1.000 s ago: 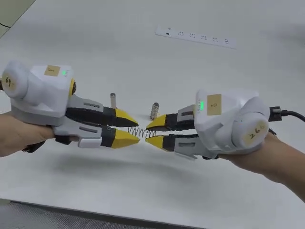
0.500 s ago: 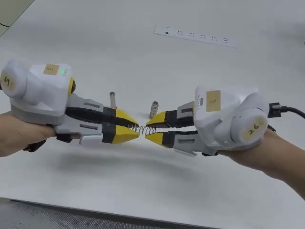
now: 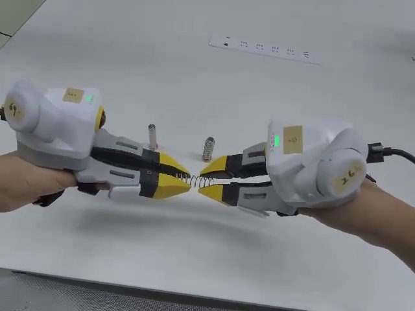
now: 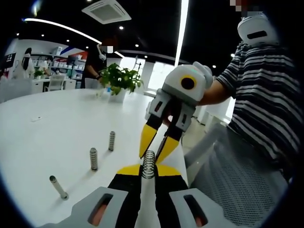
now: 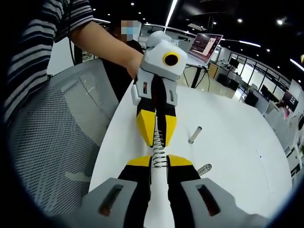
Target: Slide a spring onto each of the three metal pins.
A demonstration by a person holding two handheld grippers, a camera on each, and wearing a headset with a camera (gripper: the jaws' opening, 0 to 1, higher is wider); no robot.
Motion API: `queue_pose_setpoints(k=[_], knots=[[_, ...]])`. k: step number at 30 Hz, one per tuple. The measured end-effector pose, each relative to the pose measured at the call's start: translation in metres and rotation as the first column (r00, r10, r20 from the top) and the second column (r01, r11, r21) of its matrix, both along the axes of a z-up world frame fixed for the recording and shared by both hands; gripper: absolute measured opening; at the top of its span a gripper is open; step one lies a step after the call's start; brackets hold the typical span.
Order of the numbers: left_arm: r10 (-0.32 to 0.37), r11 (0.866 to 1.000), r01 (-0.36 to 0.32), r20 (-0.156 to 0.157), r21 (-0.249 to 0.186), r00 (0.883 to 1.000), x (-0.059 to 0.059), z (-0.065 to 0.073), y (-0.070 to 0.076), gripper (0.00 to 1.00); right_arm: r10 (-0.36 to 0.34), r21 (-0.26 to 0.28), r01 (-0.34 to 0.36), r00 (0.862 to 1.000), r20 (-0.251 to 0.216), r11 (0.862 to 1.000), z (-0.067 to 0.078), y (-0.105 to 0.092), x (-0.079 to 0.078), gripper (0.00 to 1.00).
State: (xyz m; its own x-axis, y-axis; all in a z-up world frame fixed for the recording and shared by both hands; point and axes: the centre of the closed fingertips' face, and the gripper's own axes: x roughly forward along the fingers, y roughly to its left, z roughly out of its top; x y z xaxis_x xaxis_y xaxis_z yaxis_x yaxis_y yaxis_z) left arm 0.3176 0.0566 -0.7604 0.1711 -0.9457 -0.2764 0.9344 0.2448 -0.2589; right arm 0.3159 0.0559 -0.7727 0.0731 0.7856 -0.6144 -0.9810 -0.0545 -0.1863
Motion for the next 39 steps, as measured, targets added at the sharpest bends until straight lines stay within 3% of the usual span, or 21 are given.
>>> queue_pose_setpoints(k=[3,6,24,39], knots=[[-0.007,1.0,0.007,-0.005,-0.006,1.0,-0.001,0.001,0.001,0.01,-0.032,0.004,0.032,0.999,-0.009,0.999,-0.004,-0.006,0.005,0.17],[-0.014,1.0,0.014,-0.005,0.0,1.0,-0.002,-0.001,0.002,0.01,-0.035,0.016,0.036,0.999,-0.04,0.999,-0.004,-0.01,0.003,0.15],[-0.037,0.999,0.037,-0.01,0.009,0.999,-0.005,-0.002,0.001,0.01,-0.042,0.058,0.047,0.996,-0.084,0.997,-0.003,-0.007,-0.005,0.07],[-0.038,0.998,0.037,0.006,0.053,0.999,-0.008,-0.01,0.003,0.01,0.016,0.065,-0.013,0.999,-0.045,0.998,0.014,0.0,-0.005,0.07]])
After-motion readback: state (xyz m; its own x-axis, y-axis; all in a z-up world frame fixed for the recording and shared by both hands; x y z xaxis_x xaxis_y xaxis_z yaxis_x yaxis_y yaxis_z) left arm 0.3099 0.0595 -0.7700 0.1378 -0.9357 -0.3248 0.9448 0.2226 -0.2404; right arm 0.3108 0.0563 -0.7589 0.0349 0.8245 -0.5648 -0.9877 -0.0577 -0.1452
